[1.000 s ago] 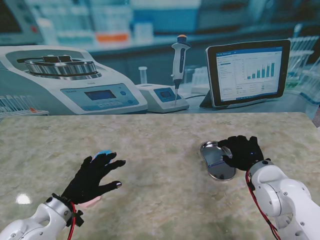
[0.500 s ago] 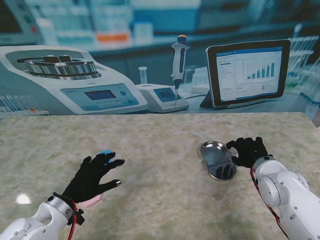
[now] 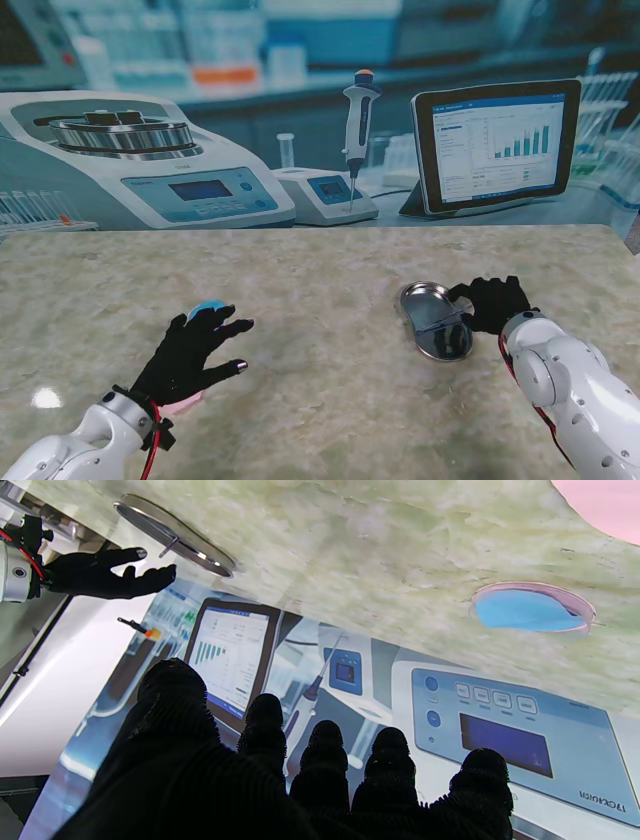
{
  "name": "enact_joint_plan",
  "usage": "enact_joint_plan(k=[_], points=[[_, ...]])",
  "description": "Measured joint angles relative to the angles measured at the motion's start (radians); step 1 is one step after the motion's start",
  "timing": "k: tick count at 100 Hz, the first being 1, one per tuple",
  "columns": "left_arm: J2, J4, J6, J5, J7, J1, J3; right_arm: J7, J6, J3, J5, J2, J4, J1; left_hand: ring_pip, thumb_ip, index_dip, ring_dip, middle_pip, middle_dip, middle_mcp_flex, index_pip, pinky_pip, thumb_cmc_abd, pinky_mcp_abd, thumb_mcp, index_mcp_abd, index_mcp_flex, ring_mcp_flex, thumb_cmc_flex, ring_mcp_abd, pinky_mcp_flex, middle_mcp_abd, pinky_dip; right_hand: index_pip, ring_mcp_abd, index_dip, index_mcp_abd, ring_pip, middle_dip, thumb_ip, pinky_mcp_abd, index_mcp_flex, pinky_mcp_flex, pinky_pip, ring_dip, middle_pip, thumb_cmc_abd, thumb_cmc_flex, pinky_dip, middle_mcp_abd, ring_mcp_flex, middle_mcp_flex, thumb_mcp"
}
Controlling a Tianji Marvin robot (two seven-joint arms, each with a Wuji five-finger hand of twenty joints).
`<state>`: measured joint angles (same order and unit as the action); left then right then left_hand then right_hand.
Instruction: Line a culture dish with filter paper and press it flat with a glass rod
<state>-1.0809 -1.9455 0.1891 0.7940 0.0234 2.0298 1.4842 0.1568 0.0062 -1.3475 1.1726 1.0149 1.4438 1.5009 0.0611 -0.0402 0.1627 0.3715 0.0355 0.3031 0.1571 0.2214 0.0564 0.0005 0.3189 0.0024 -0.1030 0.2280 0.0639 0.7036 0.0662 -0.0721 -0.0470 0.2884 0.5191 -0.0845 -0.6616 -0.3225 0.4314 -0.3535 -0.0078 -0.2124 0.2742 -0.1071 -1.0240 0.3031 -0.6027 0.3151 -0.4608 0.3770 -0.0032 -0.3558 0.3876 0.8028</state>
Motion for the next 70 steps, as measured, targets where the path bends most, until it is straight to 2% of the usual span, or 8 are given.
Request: enact_joint_plan(k=[35,70], points=[[0.0,0.001,0.001,0.001,-0.006,0.0,0.003,0.019,0.004,0.046,0.0,-0.004,-0.048,-0.047,0.0,0.0,0.0,0.0,0.0,0.0,0.0,0.0,0.0,0.0,0.0,0.0,0.0,0.0,0.0,0.0,0.0,0.0,0.0,-0.001,0.031,-0.013,-0.018,-0.047,0.029,-0.034,-0.001,0.0,0.061,-0.004,-0.024,0.037,-0.015,0.0,0.0,0.025,0.001,-0.001,0.003,-0.006],[-0.001,0.001,0.001,0.0,-0.002,0.0,0.005,0.018,0.005,0.083,-0.01,-0.007,-0.094,-0.074,0.0,0.0,0.0,0.0,0.0,0.0,0.0,0.0,0.0,0.0,0.0,0.0,0.0,0.0,0.0,0.0,0.0,0.0,0.0,-0.001,0.043,-0.013,-0.019,-0.048,0.029,-0.043,-0.001,0.0,0.061,-0.005,-0.025,0.04,-0.015,0.023,-0.001,0.038,0.001,-0.001,0.001,-0.003]])
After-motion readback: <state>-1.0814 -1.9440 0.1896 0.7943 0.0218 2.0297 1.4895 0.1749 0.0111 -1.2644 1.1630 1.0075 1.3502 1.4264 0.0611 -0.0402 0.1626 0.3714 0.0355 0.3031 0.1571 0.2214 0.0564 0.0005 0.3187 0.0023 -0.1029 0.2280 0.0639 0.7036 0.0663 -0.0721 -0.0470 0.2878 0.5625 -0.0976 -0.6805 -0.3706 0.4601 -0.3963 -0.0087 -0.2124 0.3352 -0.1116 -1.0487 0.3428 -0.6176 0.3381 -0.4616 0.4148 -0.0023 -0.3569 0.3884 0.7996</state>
